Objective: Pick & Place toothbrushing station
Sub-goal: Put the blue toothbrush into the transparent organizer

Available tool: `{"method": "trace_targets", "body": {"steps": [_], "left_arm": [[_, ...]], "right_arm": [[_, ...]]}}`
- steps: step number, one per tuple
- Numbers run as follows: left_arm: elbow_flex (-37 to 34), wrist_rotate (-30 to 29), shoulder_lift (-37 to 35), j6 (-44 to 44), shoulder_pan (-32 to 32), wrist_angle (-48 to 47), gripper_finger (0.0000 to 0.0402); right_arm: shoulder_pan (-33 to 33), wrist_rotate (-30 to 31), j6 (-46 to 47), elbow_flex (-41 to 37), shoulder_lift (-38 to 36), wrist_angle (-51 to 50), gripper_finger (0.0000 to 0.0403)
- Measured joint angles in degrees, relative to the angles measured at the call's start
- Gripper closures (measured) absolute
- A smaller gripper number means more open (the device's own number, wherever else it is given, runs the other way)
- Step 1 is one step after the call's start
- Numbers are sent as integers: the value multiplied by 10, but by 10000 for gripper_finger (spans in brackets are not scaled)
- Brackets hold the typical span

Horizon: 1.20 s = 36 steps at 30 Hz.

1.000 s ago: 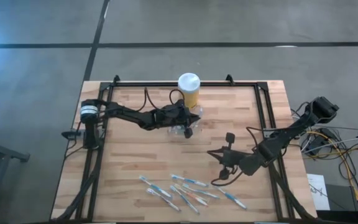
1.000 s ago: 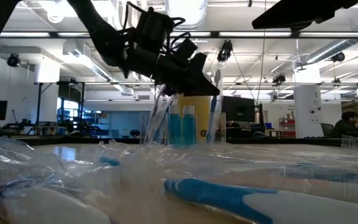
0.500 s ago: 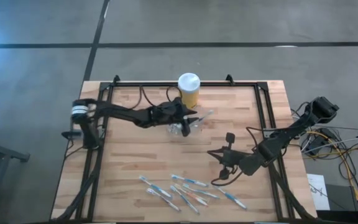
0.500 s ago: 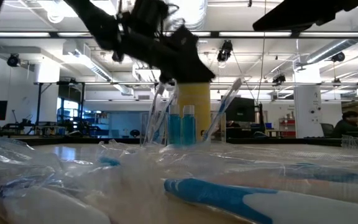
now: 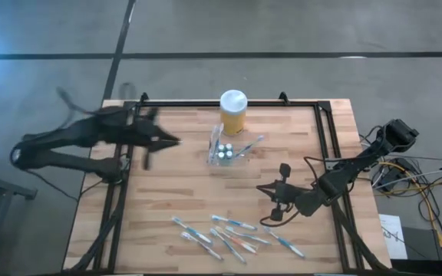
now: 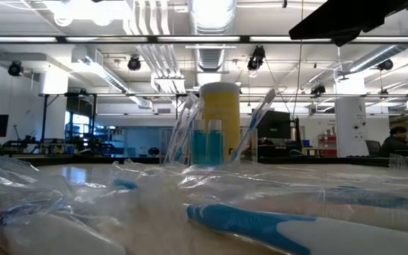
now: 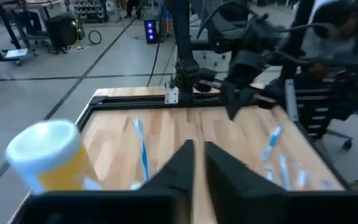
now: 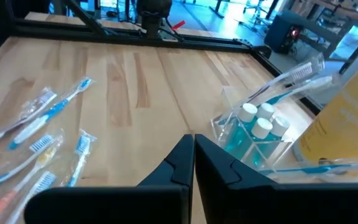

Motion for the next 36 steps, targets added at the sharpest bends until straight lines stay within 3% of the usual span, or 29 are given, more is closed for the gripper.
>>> {"method": "trace_targets", "body": {"steps": [5, 9, 11, 14, 18, 25, 31, 36], "left_arm": [[-85, 2, -126, -38, -1, -26, 394], [-191, 8, -193, -65, -1, 39, 397], [-246, 21, -222, -78, -2, 118, 398], [-322, 26, -252, -80, -2, 197, 399], [-384, 27, -274, -78, -2, 261, 399], [-412, 44, -280, -77, -2, 256, 398], [-403, 55, -281, -80, -2, 256, 396], [-390, 55, -281, -80, -2, 258, 394]], "right_arm": [[-3, -3, 28, 10, 0, -1, 394], [-7, -53, 25, 32, 0, -7, 394], [-8, -95, 34, 53, 0, -29, 394], [-9, -139, 121, 100, 1, -134, 394], [-4, -190, 295, 178, 22, -350, 394], [41, -321, 502, 285, 78, -600, 394], [80, -338, 597, 330, 137, -638, 394], [84, -413, 618, 371, 210, -636, 370]]}}
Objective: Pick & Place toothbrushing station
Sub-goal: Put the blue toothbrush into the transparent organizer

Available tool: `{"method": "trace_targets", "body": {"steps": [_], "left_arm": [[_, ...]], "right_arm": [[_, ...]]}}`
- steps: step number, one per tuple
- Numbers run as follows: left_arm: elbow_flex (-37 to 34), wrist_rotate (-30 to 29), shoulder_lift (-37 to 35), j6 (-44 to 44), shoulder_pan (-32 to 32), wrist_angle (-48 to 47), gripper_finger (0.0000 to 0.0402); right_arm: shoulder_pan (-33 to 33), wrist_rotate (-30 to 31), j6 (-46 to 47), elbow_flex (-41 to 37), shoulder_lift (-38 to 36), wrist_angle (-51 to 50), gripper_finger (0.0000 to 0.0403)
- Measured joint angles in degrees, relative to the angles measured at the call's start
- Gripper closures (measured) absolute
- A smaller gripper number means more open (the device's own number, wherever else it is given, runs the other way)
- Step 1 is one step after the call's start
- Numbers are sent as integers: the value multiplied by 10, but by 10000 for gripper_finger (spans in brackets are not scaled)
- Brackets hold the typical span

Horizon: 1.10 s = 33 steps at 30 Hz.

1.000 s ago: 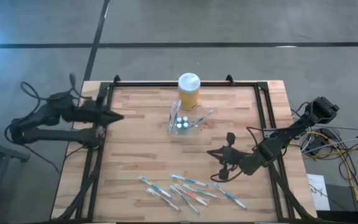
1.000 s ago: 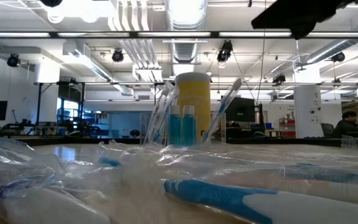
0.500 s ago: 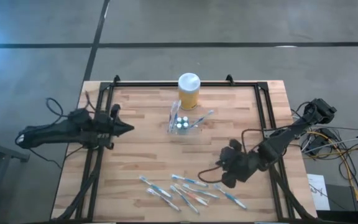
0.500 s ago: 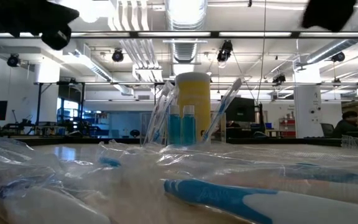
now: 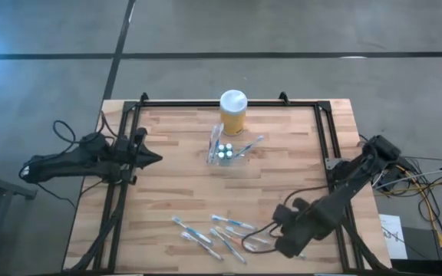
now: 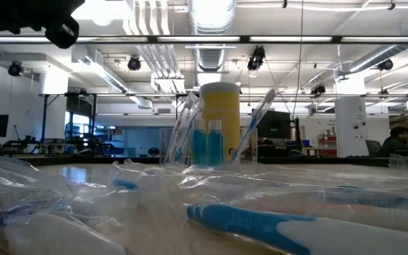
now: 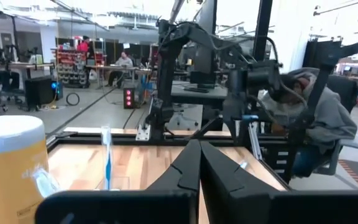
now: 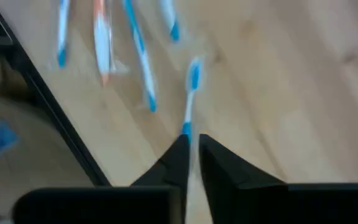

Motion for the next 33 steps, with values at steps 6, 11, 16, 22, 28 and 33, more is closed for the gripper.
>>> {"method": "trace_targets", "body": {"steps": [6, 11, 16, 22, 28, 33], "left_arm": [[-5, 6, 1, 1, 0, -1, 395], [-6, 6, 1, 6, 0, -2, 392], [-5, 6, 1, -14, 0, -3, 395], [-5, 19, 1, -28, 0, -12, 389], [-5, 21, 1, -26, 0, -15, 387], [-5, 21, 1, -23, 0, -15, 394]], "right_arm": [[-1, -29, -28, 60, 97, -3, 291], [-3, -32, -17, 99, 149, -61, 228], [-4, -55, -7, 115, 178, -99, 186], [-4, -84, -22, 104, 206, -81, 164], [-4, -86, -34, 70, 210, -68, 167], [-5, -100, -48, 33, 205, -41, 168]]}}
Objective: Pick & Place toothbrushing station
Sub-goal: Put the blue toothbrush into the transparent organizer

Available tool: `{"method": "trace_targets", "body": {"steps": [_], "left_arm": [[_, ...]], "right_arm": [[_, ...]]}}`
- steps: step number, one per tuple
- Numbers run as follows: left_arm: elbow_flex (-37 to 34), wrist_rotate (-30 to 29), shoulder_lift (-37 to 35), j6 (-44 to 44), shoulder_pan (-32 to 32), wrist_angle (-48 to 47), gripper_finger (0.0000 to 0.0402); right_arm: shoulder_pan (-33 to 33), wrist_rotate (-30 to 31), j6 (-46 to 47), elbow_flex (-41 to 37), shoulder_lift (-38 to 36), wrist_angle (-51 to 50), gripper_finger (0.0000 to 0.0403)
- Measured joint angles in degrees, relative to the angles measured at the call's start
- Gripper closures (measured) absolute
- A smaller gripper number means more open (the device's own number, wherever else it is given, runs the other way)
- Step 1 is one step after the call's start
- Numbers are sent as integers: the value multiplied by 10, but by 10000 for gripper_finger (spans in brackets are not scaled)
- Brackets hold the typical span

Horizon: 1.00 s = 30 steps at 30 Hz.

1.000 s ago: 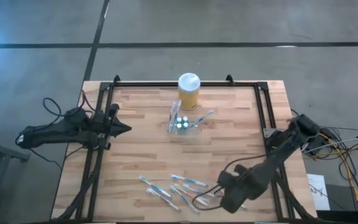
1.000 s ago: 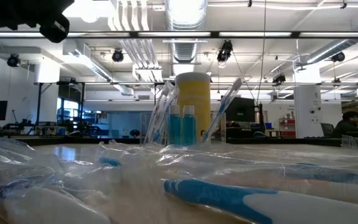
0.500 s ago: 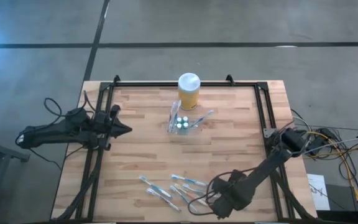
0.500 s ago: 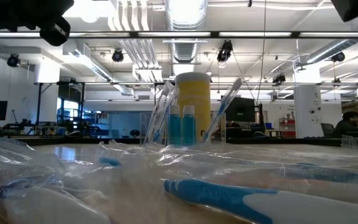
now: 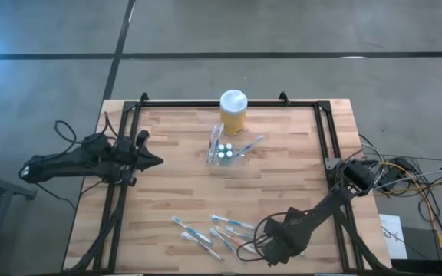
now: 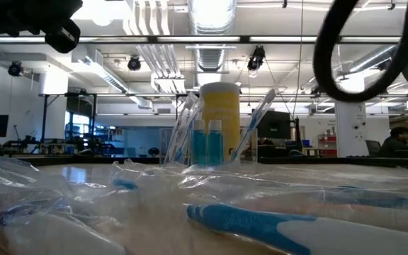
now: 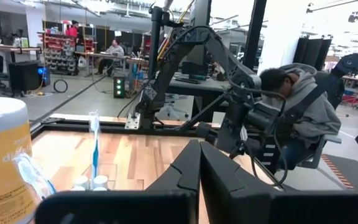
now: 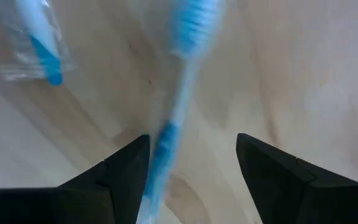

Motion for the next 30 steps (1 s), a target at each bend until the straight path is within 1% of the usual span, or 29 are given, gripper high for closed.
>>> {"method": "trace_targets", "body": {"steps": [3, 8, 13, 16, 19, 22, 25, 27, 29, 30], "left_arm": [[0, 0, 0, 0, 0, 0, 395], [0, 0, 0, -7, 0, 3, 389], [0, 0, 0, -22, 0, 3, 393], [0, 0, 0, -22, 0, 3, 395], [0, 1, 0, -23, 0, 3, 393], [0, 1, 0, -23, 0, 3, 388], [1, 1, 0, -19, 0, 4, 387], [2, 1, 0, -19, 0, 5, 390], [2, 1, 0, -19, 0, 5, 393], [2, 1, 0, -19, 0, 5, 394]], "right_arm": [[-1, -19, -8, -15, 0, 18, 168], [-1, -6, 8, -26, -16, 14, 168], [-2, -1, 32, -41, -34, 42, 169], [-4, -2, 16, -64, -34, 92, 177], [-11, -4, 4, -93, -37, 140, 194], [-18, -5, 4, -116, -42, 158, 228], [-22, -6, -3, -121, -46, 145, 282], [-21, 10, -8, -121, -55, 128, 327], [-23, 39, -13, -120, -71, 112, 370], [-26, 55, -17, -121, -78, 106, 379]]}}
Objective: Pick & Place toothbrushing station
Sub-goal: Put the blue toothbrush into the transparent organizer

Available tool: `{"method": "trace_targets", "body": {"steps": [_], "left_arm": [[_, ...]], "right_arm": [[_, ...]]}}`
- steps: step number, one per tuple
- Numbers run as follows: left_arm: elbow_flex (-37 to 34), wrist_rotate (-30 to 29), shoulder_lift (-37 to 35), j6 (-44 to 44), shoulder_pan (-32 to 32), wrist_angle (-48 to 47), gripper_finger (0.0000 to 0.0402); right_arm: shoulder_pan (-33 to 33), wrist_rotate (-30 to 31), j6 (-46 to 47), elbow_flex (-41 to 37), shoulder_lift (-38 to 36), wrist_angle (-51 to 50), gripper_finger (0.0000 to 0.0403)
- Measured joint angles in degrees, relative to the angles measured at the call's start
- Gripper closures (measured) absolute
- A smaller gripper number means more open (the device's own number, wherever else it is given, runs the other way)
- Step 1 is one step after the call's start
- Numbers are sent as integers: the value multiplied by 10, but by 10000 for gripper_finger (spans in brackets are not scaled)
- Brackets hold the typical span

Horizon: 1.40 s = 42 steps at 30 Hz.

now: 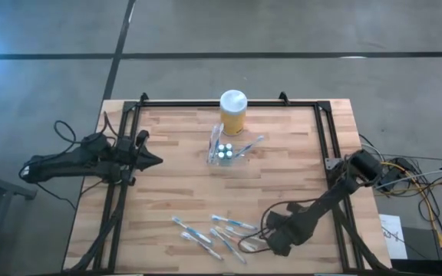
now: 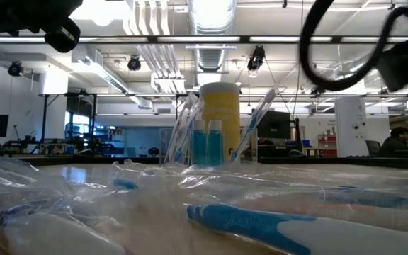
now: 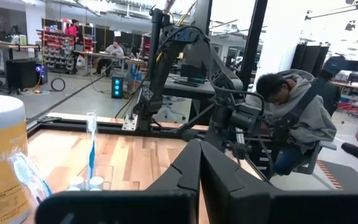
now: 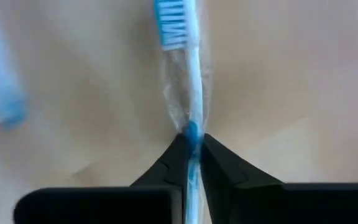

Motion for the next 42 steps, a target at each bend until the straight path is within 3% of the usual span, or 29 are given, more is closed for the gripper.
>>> {"method": "trace_targets", "body": {"steps": [9, 13, 16, 21, 26, 29, 34, 42], "left_arm": [[-1, -1, 0, -5, 0, 0, 385], [-1, -2, 0, 4, 0, 0, 387], [-2, -2, 0, 9, 0, 0, 392], [-2, -2, 0, 8, 0, 0, 394], [-2, -2, 0, 9, 0, 0, 387], [-2, -3, 0, 16, 0, 0, 388], [-2, -6, 0, 36, 0, 0, 395], [-2, -19, 0, 49, 0, 1, 386]], "right_arm": [[-13, 237, -34, 26, -148, -21, 385], [-16, 392, -134, 19, -237, 62, 385], [-29, 447, -251, -6, -288, 178, 385], [-73, 427, -420, -95, -348, 407, 392], [-123, 404, -497, -221, -378, 596, 396], [-166, 359, -553, -309, -377, 749, 398], [-242, 246, -601, -418, -339, 1034, 397], [-313, 242, -652, -472, -197, 1347, 396]]}}
